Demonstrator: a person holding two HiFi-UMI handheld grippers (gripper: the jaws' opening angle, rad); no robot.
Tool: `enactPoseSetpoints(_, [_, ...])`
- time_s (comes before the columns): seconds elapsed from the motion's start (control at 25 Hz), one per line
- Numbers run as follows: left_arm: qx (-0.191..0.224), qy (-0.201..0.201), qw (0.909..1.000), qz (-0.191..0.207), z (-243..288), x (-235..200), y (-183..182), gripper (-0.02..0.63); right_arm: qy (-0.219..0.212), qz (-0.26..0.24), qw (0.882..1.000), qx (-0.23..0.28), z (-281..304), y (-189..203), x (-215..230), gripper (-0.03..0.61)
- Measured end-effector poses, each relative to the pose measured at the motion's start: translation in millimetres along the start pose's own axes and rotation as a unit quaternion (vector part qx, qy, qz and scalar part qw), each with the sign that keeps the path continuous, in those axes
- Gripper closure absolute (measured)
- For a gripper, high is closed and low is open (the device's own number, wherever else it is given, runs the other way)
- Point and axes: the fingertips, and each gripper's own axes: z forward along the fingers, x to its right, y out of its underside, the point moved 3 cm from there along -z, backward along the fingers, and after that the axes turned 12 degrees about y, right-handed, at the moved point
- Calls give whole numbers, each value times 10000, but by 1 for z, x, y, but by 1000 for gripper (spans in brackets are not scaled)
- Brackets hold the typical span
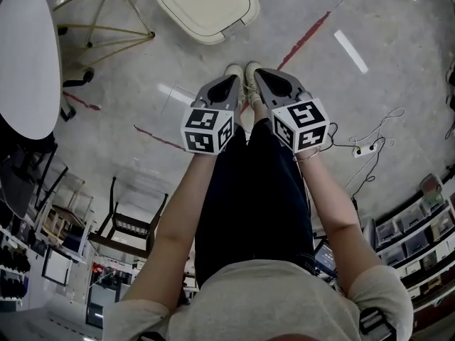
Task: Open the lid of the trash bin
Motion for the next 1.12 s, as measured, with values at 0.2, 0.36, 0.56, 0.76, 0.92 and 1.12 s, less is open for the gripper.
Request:
enactPoseSetpoints(0.2, [291, -239, 9992, 137, 23, -31, -22, 604, -80, 386, 9992, 26, 32, -3, 16, 571])
enactPoseSetpoints(0.36, [334, -471, 9982, 149, 43, -59, -40, 604, 197, 623, 9977, 185, 53, -9, 47, 571])
enactPoseSetpoints(0.56, [298, -677, 9964, 411, 61, -79, -61, 604, 452, 643, 9966, 264, 65, -17, 70, 571])
enactPoseSetpoints(0.76, [-148, -669, 9950, 728, 77, -87, -60, 604, 401, 717, 9965, 164, 75, -7, 71, 571])
enactPoseSetpoints(0.92, [-362, -707, 9935, 817, 84, -88, -53, 604, 351, 781, 9963, 58, 78, 2, 69, 571])
enactPoseSetpoints(1.12, [-512, -920, 9912, 802, 91, -92, -46, 604, 415, 929, 9948, 27, 78, 3, 75, 571])
